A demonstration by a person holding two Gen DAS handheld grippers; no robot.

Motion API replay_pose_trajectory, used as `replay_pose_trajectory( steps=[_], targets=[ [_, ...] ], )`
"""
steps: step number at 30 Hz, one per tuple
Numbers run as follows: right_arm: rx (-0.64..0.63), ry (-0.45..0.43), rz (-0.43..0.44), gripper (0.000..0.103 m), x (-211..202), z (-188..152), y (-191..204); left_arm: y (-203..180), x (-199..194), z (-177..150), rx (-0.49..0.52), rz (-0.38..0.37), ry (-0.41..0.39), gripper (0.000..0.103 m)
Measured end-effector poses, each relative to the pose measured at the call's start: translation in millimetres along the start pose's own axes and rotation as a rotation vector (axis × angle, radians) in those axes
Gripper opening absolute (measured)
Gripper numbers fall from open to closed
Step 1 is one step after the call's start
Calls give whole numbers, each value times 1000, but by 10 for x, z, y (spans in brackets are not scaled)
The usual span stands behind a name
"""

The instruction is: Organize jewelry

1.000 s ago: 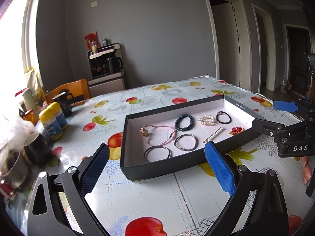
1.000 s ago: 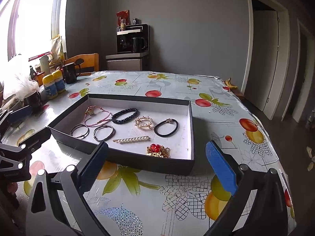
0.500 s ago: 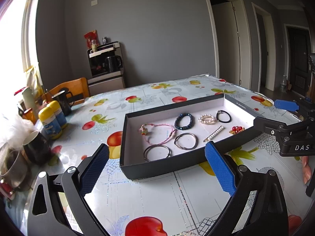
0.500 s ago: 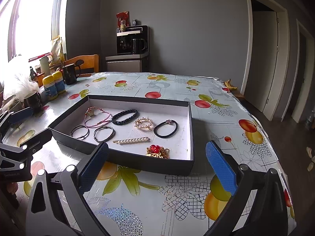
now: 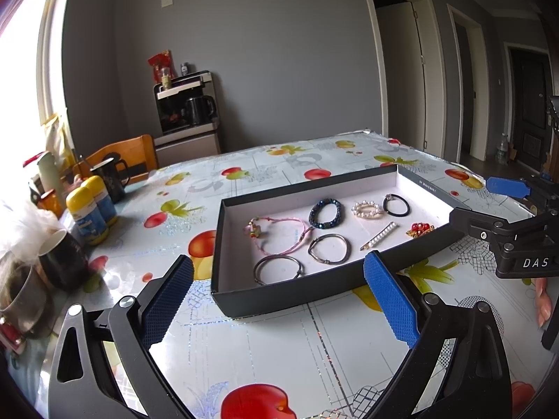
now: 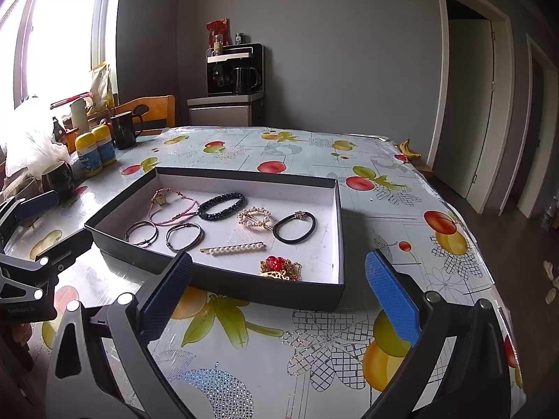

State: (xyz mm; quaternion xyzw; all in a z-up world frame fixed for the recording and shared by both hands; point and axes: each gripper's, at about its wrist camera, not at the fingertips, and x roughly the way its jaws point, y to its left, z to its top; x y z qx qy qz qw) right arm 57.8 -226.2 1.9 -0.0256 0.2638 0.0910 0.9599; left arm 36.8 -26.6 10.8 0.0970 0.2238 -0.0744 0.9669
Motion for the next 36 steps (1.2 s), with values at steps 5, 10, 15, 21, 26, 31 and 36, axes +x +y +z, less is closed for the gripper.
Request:
replay_pose_trajectory(
  steps=[5,10,15,21,26,31,36],
  targets=[
    [0,1,0,98,1,0,0,0,1,1,0,-1,2,99],
    [0,2,0,98,5,-1,1,-7,10,-23,-1,-2,4,99],
    [0,-1,0,98,1,-1,1,-13,11,-38,-3,0,7,99],
    [0,1,0,98,2,0,0,1,31,-39,-6,6,16,100],
    [0,2,0,98,4,0,-1,-4,23,-41,-6,-7,23,100],
    [0,1,0,98,1,0,-2,8,28,-27,-9,-17,27,100],
    [0,2,1,98,4,-1,-2,9,35,-16,-10,-34,32,100]
  ],
)
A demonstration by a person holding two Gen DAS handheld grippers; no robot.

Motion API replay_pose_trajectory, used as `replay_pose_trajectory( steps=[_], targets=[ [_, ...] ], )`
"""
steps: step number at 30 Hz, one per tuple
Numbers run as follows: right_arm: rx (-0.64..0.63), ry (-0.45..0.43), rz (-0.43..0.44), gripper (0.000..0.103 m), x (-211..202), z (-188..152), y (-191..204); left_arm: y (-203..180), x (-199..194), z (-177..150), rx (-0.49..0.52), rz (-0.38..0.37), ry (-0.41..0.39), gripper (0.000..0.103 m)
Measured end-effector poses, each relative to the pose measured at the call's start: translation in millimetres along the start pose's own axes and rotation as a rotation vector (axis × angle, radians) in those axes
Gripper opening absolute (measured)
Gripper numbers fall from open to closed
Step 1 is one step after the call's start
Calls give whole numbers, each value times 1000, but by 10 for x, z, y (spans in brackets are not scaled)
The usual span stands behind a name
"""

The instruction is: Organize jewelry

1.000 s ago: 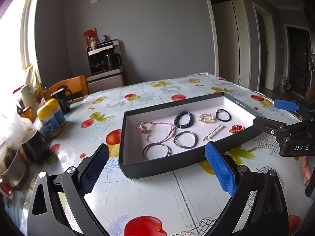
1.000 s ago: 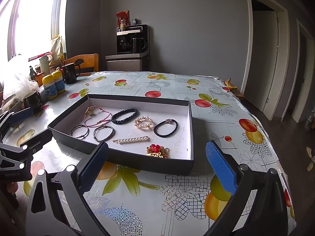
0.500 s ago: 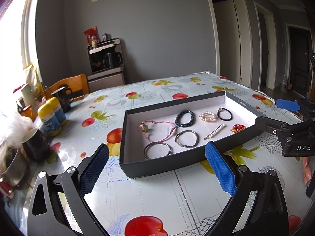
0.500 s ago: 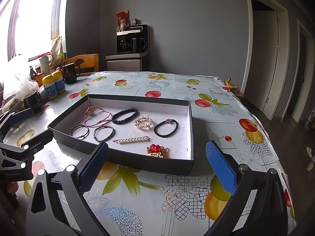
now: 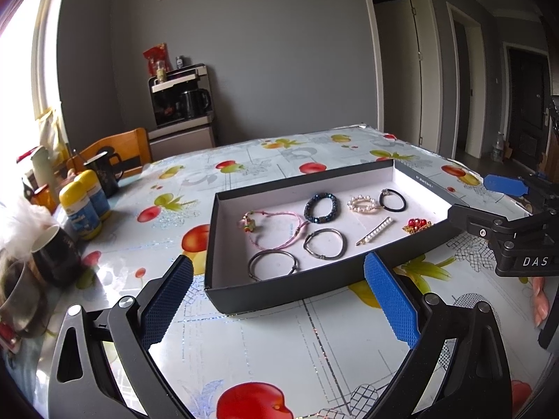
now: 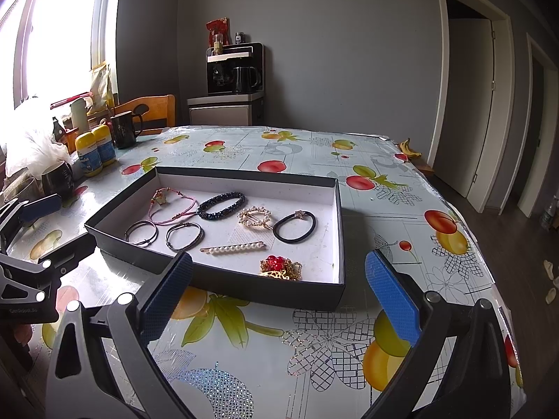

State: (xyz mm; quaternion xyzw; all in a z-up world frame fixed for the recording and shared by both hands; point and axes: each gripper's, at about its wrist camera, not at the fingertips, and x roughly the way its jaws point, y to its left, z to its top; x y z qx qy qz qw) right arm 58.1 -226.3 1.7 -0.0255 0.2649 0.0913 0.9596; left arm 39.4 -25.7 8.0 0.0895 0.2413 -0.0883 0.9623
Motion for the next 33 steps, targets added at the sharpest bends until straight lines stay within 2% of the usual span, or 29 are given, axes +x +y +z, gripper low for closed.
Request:
replay_pose_trajectory(
  steps=[17,20,22,25,28,30,33],
  targets=[
    [3,3,2,98,0,1,-12,32,32,0,-9,8,20,100],
    [35,12,6,98,-2,-13,-84,127,4,8,1,17,50,100],
    [47,20,2,98,-29,-22,-198,302,-24,30,-9,44,76,100],
    [68,18,-58,98,-97,23,-487,729,4,99,-80,87,140,100],
    [137,25,-132,98,-144,69,-909,1099,176,118,-96,190,215,100],
    [192,70,-186,98,-95,65,-1197,1281,319,79,-93,235,247,100],
    [258,154,-251,98,52,-12,-1510,1508,546,-55,-158,213,335,100]
  ],
)
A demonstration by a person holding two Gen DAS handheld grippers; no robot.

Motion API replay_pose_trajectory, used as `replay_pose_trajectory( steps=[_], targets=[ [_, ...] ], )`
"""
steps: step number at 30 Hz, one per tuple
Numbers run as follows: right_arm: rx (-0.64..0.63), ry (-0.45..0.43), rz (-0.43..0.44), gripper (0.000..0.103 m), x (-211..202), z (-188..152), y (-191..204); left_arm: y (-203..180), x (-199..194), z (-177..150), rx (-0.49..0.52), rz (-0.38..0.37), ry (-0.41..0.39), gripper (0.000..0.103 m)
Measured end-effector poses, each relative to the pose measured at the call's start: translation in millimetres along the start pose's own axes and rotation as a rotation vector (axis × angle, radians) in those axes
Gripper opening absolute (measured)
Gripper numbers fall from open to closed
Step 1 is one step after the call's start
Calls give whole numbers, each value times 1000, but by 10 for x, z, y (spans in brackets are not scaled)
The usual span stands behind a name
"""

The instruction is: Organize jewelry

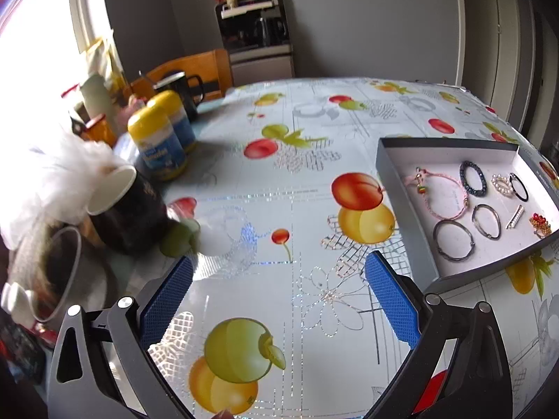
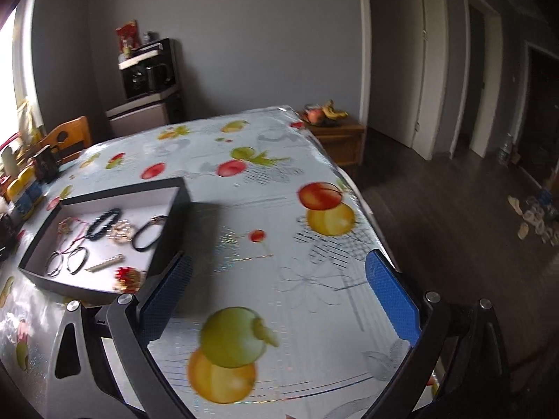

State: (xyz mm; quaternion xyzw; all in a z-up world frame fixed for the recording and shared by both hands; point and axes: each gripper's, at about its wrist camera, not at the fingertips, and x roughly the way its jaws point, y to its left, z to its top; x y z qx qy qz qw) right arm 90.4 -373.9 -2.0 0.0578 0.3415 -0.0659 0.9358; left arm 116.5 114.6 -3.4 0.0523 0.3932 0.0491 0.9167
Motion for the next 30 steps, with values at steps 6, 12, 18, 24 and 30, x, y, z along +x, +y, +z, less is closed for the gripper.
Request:
replay_pose_trajectory(
  steps=[6,12,18,24,30],
  targets=[
    [27,69,-24,98,240,-107,-84,-39,206,-137,-2,68,20,100],
    [62,-19,-7,98,75,-122,-85,-98,32,-143,8,83,-66,100],
    [118,2,-33,98,113,-106,-185,-131,-13,-137,22,102,-92,100],
    [110,-10,-39,98,98,-94,-176,-59,123,-127,-6,82,-19,100],
    [107,0,-33,98,131,-85,-168,21,373,-163,-32,92,115,101]
  ],
)
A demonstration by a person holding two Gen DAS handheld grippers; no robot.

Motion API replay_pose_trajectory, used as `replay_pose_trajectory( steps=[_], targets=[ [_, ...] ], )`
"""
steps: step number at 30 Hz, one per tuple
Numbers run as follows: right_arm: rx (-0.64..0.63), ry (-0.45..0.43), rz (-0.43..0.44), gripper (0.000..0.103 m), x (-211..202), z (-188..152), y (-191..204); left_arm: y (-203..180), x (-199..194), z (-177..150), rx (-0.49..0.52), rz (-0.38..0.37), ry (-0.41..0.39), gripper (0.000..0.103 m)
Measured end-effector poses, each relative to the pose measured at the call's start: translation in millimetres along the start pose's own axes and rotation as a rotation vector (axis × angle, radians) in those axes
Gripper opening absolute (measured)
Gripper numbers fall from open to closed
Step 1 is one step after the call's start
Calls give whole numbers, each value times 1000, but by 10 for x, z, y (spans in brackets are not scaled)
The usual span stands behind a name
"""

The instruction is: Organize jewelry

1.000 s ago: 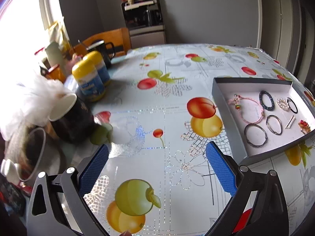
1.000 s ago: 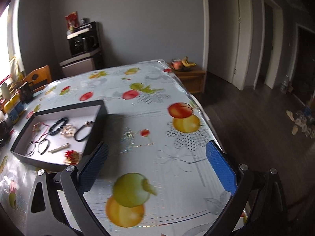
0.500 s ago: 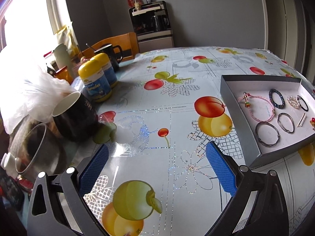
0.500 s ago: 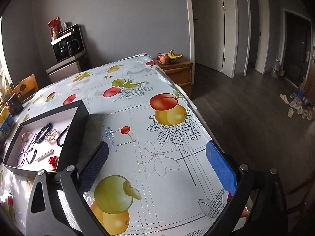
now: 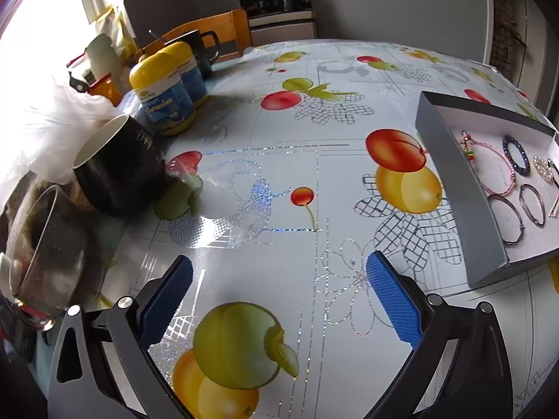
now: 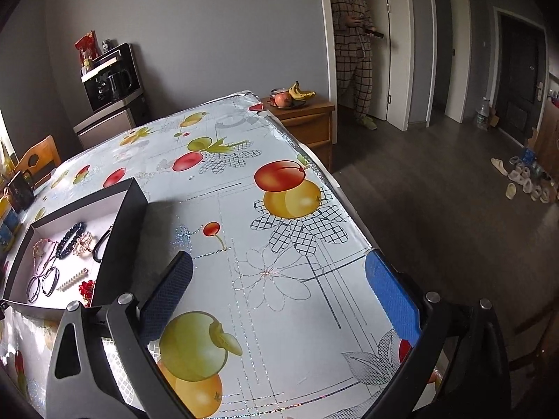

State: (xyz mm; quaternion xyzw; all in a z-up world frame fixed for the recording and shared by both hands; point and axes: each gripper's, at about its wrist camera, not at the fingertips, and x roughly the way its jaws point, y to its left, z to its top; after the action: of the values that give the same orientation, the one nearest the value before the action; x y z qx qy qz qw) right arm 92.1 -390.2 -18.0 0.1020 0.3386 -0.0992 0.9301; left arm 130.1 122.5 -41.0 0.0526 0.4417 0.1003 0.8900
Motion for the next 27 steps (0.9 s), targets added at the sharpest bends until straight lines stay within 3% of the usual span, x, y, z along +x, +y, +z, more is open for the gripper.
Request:
replay_pose_trajectory(
  steps=[6,10,14,18,27],
  targets=[
    [-9,25,11,98,48,0,17,193,134,23,-88,-146,42,101],
    [-31,112,29,98,223,6,70,163,128,20,-88,-140,42,101],
    [-43,217,-15,98,391,-56,120,166,129,21,-87,-139,42,101],
    [-68,217,19,99,388,-85,170,168,129,22,-88,-139,42,101],
    [-120,239,-33,99,431,-91,268,168,131,24,-88,-139,42,101]
  ],
)
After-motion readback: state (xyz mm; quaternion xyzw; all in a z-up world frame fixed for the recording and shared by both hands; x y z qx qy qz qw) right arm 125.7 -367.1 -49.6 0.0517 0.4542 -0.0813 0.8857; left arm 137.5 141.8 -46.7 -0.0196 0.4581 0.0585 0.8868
